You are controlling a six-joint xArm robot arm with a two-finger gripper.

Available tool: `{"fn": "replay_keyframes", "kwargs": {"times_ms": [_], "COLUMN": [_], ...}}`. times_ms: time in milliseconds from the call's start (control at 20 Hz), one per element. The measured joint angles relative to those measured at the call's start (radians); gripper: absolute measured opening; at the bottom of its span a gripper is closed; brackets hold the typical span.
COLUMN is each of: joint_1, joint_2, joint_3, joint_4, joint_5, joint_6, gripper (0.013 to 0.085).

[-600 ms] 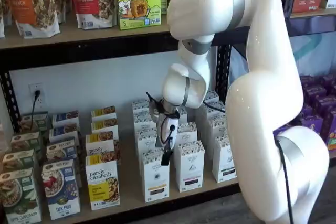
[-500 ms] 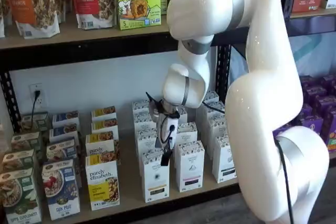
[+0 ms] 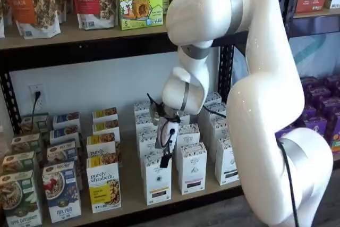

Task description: Pick up the white box with a yellow strip in the middle, on the bottom shelf, the fourth box from the left

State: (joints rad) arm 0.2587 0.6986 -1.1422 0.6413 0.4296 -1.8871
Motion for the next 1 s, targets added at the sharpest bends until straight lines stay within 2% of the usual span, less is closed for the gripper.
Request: {"fn": "replay_keyframes", "kwargs": {"times_ms": [400,850,1000], "joint_1": [0.011,0.007,0.003], "joint_2": [0.073,0.160,0.183], "joint_3": [-0.065,-0.166,-0.195], "joint_4": [0.058,0.028,-0.006], "joint_5": [-0.054,-0.062,-0.064], "joint_6": [-0.045,-0.019,0.010], "gripper": [0.0850,0.0850,0.0850]}}
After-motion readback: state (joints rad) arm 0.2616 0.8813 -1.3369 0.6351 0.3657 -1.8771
